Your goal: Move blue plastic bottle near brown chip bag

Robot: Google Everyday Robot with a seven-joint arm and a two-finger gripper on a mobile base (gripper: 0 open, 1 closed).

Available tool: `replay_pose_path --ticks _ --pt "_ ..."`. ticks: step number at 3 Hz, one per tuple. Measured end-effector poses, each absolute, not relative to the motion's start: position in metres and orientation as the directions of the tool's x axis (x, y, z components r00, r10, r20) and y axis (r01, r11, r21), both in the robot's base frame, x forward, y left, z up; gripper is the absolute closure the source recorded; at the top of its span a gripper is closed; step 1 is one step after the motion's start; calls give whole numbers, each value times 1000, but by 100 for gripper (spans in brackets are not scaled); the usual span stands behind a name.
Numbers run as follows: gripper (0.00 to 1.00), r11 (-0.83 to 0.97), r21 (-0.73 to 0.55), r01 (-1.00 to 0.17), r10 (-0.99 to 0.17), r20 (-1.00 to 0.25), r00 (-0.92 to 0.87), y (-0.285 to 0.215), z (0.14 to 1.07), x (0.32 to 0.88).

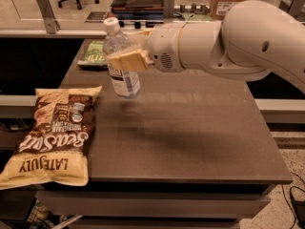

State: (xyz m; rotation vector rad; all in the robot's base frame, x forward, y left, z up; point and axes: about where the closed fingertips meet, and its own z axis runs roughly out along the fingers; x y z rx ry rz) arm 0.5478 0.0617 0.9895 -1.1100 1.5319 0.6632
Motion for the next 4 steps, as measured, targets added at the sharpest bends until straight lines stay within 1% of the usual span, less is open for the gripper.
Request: replay_pose_path --ticks 2,3,4 --pt "100 412 -69 -908 -268 -962 -49 66 963 544" --pt "100 403 0 -915 -227 -969 -100 86 942 533" --pt "98 401 -1 -916 -227 -969 -98 88 943 532"
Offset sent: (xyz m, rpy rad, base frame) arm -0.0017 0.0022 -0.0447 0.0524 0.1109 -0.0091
